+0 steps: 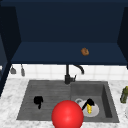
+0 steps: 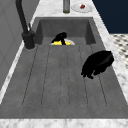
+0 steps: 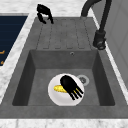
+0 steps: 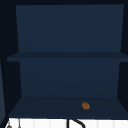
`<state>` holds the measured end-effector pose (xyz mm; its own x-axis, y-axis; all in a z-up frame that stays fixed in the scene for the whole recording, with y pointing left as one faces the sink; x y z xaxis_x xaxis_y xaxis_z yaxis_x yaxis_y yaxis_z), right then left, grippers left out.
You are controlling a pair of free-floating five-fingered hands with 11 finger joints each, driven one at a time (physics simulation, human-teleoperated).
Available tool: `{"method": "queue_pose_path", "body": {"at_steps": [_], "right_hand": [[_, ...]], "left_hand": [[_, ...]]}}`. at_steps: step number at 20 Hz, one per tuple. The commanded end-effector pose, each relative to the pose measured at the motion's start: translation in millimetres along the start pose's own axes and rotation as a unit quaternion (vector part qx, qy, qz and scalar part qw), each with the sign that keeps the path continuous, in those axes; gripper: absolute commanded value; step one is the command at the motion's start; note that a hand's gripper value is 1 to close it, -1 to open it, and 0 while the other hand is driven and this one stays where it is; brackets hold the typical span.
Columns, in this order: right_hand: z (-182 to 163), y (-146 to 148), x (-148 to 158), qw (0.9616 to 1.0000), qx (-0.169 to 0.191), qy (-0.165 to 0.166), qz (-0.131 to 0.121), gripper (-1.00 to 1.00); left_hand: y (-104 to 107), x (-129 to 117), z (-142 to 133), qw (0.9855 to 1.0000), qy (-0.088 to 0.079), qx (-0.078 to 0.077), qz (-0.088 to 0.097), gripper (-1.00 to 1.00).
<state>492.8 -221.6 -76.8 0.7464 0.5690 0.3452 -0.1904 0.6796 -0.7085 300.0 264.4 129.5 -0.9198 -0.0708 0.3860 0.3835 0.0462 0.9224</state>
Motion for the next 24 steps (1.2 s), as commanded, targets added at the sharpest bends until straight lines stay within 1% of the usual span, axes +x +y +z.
{"method": "queue_pose_path", "body": {"at_steps": [1,2,3,4,6,7,8,9,10,12,13,14,15,17,18,19,20,21,22,23,24], "right_hand": [[-7.3,-6.4,-16.8,0.9992,0.005,-0.014,-0.038,-1.0],[-7.7,-9.3,-18.7,0.9989,0.01,-0.016,-0.043,-1.0],[-10.1,-6.4,-16.8,0.999,0.011,-0.016,-0.039,-1.0],[-11.3,-0.1,-13.7,0.9994,0.007,-0.017,-0.03,-1.0],[-13.4,12.1,-12.0,0.9997,0.001,-0.014,-0.019,-1.0],[-12.7,22.1,-8.8,0.9999,-0.011,-0.01,-0.008,1.0],[-9.6,27.6,-4.4,0.9982,-0.051,-0.008,0.031,1.0],[-8.1,25.0,-3.2,0.9961,-0.077,-0.008,0.043,1.0],[-4.6,21.6,-3.5,0.9948,-0.092,-0.008,0.043,1.0],[-0.4,9.8,-2.6,0.9945,-0.102,-0.01,0.019,1.0],[-0.7,5.2,-3.1,0.9941,-0.106,-0.01,0.019,1.0],[-2.1,1.0,-0.1,0.9939,-0.109,-0.008,0.009,1.0],[-1.7,2.0,0.7,0.9933,-0.115,-0.01,0.012,1.0],[-6.4,0.8,5.5,0.9924,-0.123,-0.008,0.009,1.0],[-3.6,1.6,1.4,0.9924,-0.122,-0.012,0.015,1.0],[3.1,-0.5,6.7,0.9914,-0.129,-0.013,0.017,1.0],[10.0,-9.8,12.8,0.9924,-0.12,-0.013,0.021,1.0],[13.8,-13.5,23.1,0.9918,-0.123,-0.018,0.029,1.0],[20.9,-16.0,26.1,0.991,-0.128,-0.021,0.033,1.0],[27.2,-14.7,27.8,0.9914,-0.123,-0.023,0.037,1.0],[32.1,-16.0,28.1,0.9909,-0.125,-0.029,0.039,1.0]], "left_hand": [[0.0,0.0,0.0,1.0,0.0,0.0,0.0,0.0],[0.0,0.0,0.0,1.0,0.0,0.0,0.0,0.0],[0.0,0.0,0.0,1.0,0.0,0.0,0.0,0.0],[0.0,0.0,0.0,1.0,0.0,0.0,0.0,0.0],[0.0,0.0,0.0,1.0,0.0,0.0,0.0,0.0],[0.0,0.0,0.0,1.0,0.0,0.0,0.0,0.0],[0.0,0.0,0.0,1.0,0.0,0.0,0.0,0.0],[0.0,0.0,0.0,1.0,0.0,0.0,0.0,0.0],[0.0,0.0,0.0,1.0,0.0,0.0,0.0,0.0],[0.0,0.0,0.0,1.0,0.0,0.0,0.0,0.0],[0.0,0.0,0.0,1.0,0.0,0.0,0.0,0.0],[0.0,0.0,0.0,1.0,0.0,0.0,0.0,0.0],[0.0,0.0,0.0,1.0,0.0,0.0,0.0,0.0],[0.0,0.0,0.0,1.0,0.0,0.0,0.0,0.0],[0.0,0.0,0.0,1.0,0.0,0.0,0.0,0.0],[0.0,0.0,0.0,1.0,0.0,0.0,0.0,0.0],[0.0,0.0,0.0,1.0,0.0,0.0,0.0,0.0],[0.0,0.0,0.0,1.0,0.0,0.0,0.0,0.0],[0.0,0.0,0.0,1.0,0.0,0.0,0.0,0.0],[0.0,0.0,0.0,1.0,0.0,0.0,0.0,0.0],[0.0,0.0,0.0,1.0,0.0,0.0,0.0,0.0]]}}
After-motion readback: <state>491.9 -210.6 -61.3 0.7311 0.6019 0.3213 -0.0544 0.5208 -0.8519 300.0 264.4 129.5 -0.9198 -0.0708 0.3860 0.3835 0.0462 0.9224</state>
